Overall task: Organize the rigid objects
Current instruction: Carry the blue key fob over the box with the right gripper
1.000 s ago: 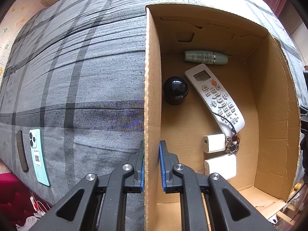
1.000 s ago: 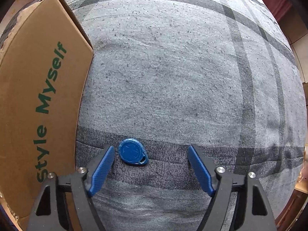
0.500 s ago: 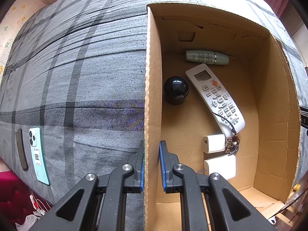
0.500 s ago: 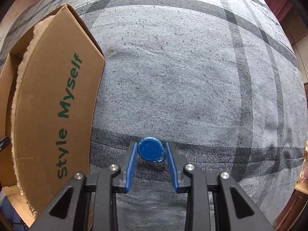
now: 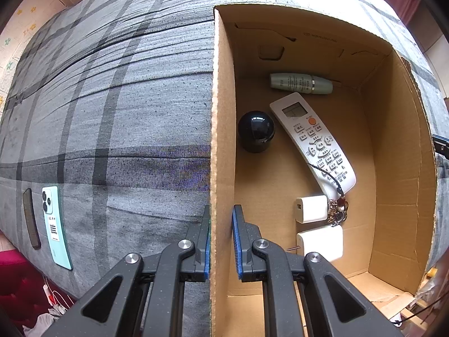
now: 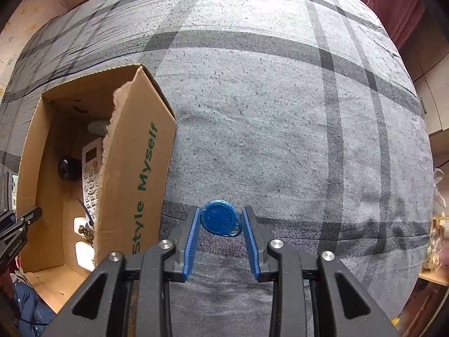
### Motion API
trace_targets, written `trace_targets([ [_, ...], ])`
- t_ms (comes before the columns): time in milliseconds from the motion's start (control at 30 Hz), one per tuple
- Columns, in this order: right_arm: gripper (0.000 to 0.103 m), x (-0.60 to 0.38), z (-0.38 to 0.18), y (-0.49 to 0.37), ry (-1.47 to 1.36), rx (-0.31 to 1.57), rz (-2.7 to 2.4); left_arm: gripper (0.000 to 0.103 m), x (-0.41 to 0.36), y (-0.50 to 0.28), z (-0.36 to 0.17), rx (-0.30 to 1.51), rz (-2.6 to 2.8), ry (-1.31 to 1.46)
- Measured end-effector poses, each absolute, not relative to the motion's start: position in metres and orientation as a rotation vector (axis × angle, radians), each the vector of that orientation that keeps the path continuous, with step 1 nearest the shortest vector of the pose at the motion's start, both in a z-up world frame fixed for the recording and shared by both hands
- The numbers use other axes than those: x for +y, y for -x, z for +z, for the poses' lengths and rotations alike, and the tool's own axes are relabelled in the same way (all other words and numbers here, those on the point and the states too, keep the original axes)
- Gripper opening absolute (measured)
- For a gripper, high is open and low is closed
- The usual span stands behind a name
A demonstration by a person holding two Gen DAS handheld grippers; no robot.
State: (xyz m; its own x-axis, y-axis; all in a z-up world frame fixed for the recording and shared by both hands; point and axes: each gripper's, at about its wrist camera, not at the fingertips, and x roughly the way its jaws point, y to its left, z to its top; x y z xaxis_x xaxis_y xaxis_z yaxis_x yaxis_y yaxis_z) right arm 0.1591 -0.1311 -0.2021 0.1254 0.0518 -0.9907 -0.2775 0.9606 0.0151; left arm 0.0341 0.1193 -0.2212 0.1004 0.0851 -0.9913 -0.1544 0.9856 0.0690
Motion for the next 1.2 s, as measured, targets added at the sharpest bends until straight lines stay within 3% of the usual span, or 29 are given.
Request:
trace_targets([
  [700,0.032,-0.054,-0.143,-0.124,0.268,1.342,0.422,0.013,0.119,-0.033,-0.22,1.459,0.159,0.058],
  [1200,0.032,0.019,-0.171,-0.088,0.354,1.392,0.578,0.013,0.119,-0.032,-0.219,1.456,0.142,0.054],
])
